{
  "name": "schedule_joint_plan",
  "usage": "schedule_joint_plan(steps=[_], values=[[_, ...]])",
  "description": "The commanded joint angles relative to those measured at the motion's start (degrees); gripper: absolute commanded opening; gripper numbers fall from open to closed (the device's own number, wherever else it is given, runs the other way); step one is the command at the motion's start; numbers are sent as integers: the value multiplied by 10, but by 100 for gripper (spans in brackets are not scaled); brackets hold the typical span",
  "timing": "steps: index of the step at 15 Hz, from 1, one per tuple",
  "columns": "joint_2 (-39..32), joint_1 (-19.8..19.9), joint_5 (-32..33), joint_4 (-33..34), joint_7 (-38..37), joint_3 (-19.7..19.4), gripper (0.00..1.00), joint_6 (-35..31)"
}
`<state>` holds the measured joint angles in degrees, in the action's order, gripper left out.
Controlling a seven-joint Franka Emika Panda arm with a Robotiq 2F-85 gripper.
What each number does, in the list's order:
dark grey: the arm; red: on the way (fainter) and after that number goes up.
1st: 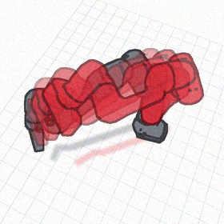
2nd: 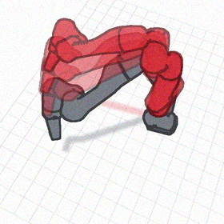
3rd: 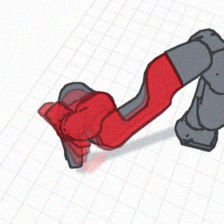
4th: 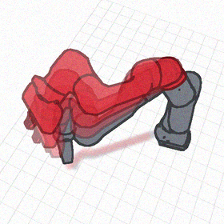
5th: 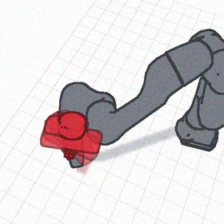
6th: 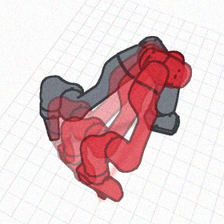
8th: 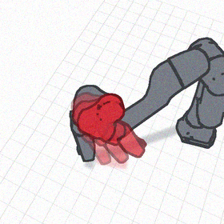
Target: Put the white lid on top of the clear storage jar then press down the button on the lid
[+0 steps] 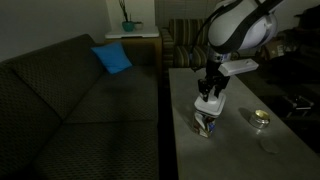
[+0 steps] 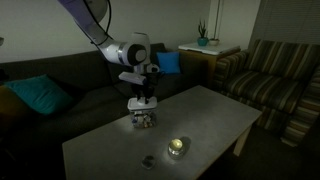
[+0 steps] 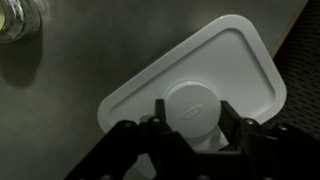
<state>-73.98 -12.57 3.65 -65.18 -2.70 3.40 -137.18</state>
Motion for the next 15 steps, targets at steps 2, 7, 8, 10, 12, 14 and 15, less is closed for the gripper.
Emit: schedule_joint_plan(steps=[2, 7, 8, 10, 12, 14, 15], values=[[18, 3, 6, -43, 7, -5, 29, -28], [30, 2, 11, -60, 6, -10, 29, -49], [32, 2, 11, -62, 6, -10, 29, -52], [37, 4, 10, -71, 7, -10, 80, -59], [44, 6, 9, -82, 6, -10, 92, -71], [49, 6, 9, -91, 5, -12, 100, -80], [51, 6, 9, -94, 5, -13, 100, -85]])
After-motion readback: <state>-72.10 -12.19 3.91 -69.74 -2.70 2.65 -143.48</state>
